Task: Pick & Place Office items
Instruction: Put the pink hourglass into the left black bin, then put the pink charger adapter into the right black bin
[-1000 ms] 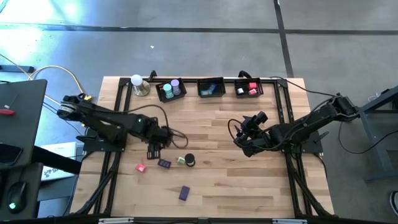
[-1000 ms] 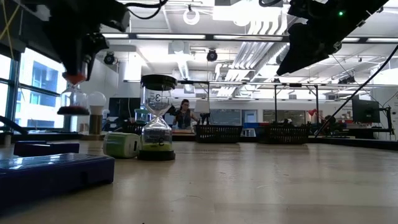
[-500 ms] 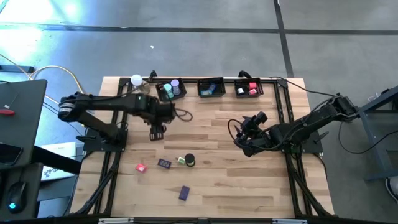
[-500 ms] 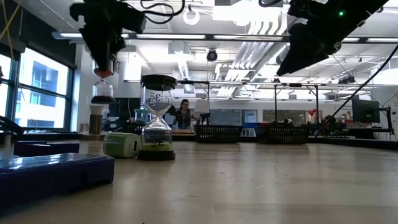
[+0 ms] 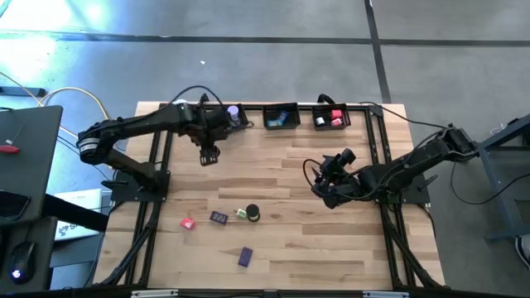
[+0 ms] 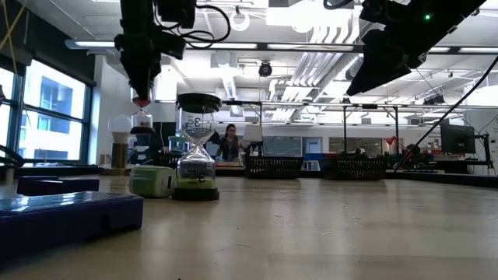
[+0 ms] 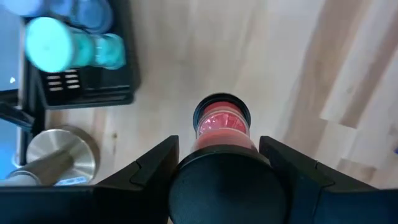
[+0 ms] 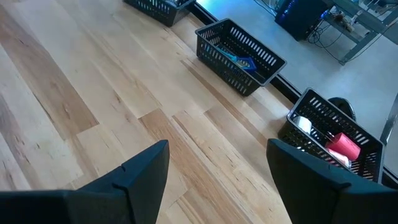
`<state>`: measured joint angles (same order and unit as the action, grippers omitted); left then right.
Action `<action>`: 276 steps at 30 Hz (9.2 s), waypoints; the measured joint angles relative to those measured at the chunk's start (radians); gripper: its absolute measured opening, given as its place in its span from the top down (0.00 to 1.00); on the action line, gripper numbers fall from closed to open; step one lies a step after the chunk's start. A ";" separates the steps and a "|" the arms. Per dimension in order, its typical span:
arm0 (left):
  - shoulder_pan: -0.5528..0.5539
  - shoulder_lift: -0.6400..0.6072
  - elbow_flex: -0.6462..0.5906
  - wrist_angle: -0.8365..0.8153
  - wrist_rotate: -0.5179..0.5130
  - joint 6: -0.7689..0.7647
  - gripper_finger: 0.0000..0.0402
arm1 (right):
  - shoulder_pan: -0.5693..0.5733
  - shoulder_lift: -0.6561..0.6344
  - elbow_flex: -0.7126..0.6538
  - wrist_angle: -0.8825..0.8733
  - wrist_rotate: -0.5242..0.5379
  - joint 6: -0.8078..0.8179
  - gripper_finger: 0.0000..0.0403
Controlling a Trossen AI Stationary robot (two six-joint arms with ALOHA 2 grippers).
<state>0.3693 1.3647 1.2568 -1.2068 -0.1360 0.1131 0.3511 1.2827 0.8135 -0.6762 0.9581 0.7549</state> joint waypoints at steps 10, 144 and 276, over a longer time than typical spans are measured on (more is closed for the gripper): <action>0.160 0.000 0.000 0.111 -0.001 0.071 0.50 | 0.000 0.000 0.000 0.000 0.000 0.000 0.36; 0.452 0.365 -0.001 0.467 0.070 0.060 0.35 | 0.000 0.000 0.000 -0.001 0.003 -0.019 0.36; -0.729 0.087 -0.002 -0.009 0.186 -0.359 0.28 | 0.000 0.000 0.000 0.015 -0.001 -0.018 0.36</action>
<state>-0.3602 1.4521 1.2545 -1.2160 0.0502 -0.2454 0.3511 1.2827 0.8131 -0.6609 0.9575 0.7364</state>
